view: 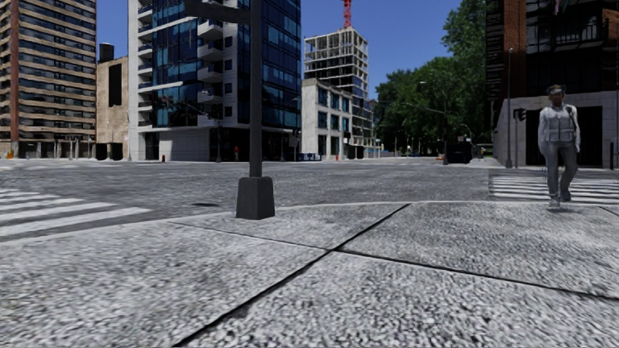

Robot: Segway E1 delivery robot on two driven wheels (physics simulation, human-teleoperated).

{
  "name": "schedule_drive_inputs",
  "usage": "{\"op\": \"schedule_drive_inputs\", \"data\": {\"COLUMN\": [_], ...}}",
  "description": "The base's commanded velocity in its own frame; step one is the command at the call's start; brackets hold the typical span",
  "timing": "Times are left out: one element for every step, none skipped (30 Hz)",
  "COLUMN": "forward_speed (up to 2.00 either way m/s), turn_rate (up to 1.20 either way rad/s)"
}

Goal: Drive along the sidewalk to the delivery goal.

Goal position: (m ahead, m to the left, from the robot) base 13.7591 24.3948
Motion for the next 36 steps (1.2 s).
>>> {"op": "schedule_drive_inputs", "data": {"forward_speed": [2.0, 2.0, 2.0, 2.0, 2.0, 2.0, 2.0, 2.0, 2.0, 2.0, 2.0, 2.0, 2.0, 2.0, 2.0, 2.0, 2.0, 2.0, 2.0, 2.0, 2.0, 2.0, 2.0, 2.0, 2.0, 2.0, 2.0, 2.0, 2.0, 2.0, 2.0, 2.0, 2.0, 2.0, 2.0, 2.0], "turn_rate": [1.2, 1.2, 1.2, 1.2, 1.2, 1.2, 1.2, 1.2, 1.2, 1.2, 1.2, 1.2, 1.2, 1.15, 1.07, 1.01, 1.01, 0.88, 0.4, 0.26, 0.12, 0.03, 0.0, 0.0, 0.0, 0.0, 0.0, 0.0, 0.0, 0.0, 0.0, 0.0, 0.0, 0.0, 0.0, 0.0]}}
